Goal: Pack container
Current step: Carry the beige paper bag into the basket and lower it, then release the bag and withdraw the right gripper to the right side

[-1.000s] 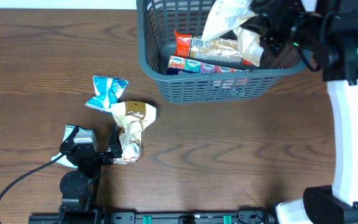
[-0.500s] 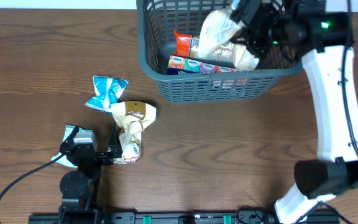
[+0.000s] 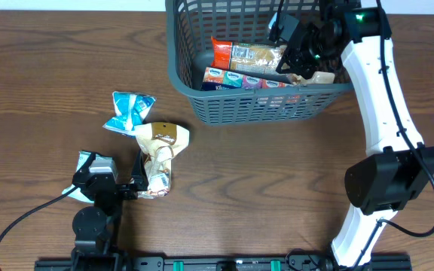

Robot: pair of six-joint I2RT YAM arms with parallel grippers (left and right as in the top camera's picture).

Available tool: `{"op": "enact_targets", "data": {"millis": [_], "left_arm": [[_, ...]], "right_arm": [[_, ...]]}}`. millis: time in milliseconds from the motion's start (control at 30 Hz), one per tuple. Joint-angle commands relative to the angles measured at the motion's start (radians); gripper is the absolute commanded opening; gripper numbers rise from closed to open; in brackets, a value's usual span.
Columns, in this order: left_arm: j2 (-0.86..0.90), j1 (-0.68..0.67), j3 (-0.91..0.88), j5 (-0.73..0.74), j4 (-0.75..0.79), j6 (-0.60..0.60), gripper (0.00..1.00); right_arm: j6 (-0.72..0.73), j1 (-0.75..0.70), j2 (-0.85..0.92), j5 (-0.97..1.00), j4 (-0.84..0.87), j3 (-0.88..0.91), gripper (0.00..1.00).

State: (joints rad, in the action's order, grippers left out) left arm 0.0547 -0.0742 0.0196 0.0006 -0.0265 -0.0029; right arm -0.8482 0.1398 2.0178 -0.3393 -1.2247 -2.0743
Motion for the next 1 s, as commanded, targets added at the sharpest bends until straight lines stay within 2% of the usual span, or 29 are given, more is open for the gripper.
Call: {"op": "enact_targets", "data": {"millis": [0,267,300,333,367,400,533,700,833,967], "left_arm": [[-0.007,-0.003,-0.016,-0.008,-0.045,0.005,0.99],[-0.007,-0.003,-0.016,-0.008,-0.045,0.005,0.99],[-0.007,-0.003,-0.016,-0.008,-0.045,0.005,0.99],[-0.007,-0.003,-0.016,-0.008,-0.045,0.005,0.99],[-0.007,-0.003,-0.016,-0.009,-0.044,0.005,0.99],[-0.007,-0.003,-0.016,-0.012,-0.044,0.005,0.99],[-0.007,-0.003,-0.016,-0.012,-0.045,0.005,0.99],[-0.007,-0.003,-0.016,-0.012,-0.045,-0.028,0.99],[-0.006,-0.003,0.004,-0.012,-0.082,-0.107,0.99],[0.002,-0.003,0.085,-0.011,-0.232,-0.115,0.99]], "right_arm": [[-0.013,0.006,0.005,0.008,0.014,-0.001,0.20],[0.086,0.005,-0.034,0.013,0.090,-0.108,0.40],[0.108,0.005,-0.040,0.020,0.097,-0.136,0.51],[0.137,0.004,-0.046,0.037,0.107,-0.164,0.81],[0.180,0.002,-0.053,0.069,0.121,-0.191,0.96],[0.227,0.000,-0.061,0.103,0.137,-0.214,0.99],[0.491,-0.039,-0.097,0.277,0.208,-0.302,0.99],[0.789,-0.161,-0.167,0.433,0.191,-0.344,0.99],[0.953,-0.297,-0.223,0.467,0.100,-0.344,0.99],[1.068,-0.458,-0.243,0.462,-0.066,-0.343,0.99]]}}
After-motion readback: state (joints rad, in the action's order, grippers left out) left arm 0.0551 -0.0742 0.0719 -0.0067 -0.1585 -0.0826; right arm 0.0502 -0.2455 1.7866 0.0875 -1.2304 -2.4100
